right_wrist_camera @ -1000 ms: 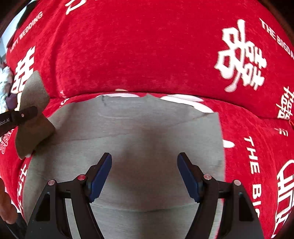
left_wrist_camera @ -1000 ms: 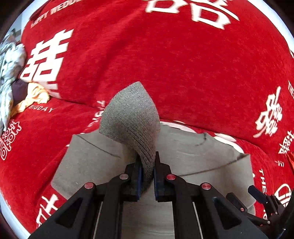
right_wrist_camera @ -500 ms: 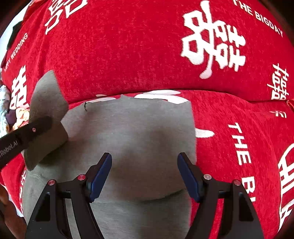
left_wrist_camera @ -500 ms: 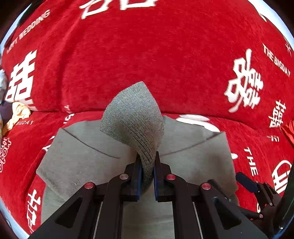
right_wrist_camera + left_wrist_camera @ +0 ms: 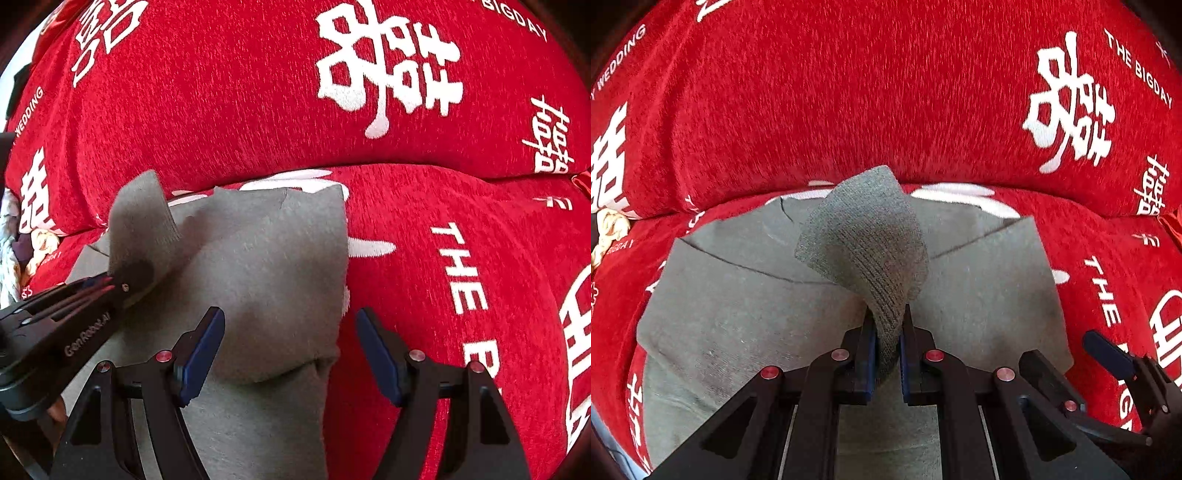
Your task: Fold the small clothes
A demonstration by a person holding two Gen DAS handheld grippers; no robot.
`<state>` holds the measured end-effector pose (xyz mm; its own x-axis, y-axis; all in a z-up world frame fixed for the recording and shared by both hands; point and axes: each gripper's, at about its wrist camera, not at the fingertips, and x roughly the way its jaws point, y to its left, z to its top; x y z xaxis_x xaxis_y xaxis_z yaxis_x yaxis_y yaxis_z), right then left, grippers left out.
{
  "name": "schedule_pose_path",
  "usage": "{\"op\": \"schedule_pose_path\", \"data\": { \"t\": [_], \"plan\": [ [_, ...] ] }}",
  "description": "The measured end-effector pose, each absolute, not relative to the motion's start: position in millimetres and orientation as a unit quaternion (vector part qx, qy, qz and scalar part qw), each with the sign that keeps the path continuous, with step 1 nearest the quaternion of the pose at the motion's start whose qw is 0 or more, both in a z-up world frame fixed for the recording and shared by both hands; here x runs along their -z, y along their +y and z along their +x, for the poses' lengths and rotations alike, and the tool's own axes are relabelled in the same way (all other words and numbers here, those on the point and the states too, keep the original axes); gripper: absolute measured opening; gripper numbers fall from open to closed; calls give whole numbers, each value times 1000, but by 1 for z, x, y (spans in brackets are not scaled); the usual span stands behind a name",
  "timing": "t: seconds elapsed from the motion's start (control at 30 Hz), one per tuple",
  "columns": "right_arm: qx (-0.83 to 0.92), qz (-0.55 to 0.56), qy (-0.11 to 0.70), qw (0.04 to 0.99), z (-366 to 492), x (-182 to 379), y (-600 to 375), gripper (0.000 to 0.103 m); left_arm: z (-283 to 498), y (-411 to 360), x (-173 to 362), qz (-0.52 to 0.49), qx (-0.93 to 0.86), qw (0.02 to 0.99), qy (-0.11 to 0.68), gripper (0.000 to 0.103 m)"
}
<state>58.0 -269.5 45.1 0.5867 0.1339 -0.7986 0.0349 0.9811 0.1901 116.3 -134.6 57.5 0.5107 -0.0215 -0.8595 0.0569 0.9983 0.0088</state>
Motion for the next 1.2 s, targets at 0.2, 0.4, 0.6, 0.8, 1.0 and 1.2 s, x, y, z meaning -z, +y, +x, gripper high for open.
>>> {"op": "schedule_pose_path", "data": {
  "t": [0.2, 0.4, 0.6, 0.8, 1.0, 1.2],
  "plan": [
    [-33, 90, 458, 884, 55, -39, -265, 76, 118, -134, -50, 17, 38, 864, 502, 11],
    [-34, 84, 460, 883, 53, -38, -262, 76, 119, -130, -42, 8, 36, 853, 520, 78],
    [-34, 84, 461, 883, 51, -39, -262, 77, 104, -115, -58, -14, 61, 869, 491, 83],
    [-57, 120, 454, 881, 49, -42, -264, 77, 77, -73, -71, -48, 105, 875, 470, 83],
    [-64, 167, 443, 879, 48, -46, -269, 77, 73, -21, -58, -72, 65, 875, 475, 83],
    [-80, 122, 427, 893, 62, -66, -227, 77, 87, 2, -31, -79, 17, 862, 500, 83]
  ]
}}
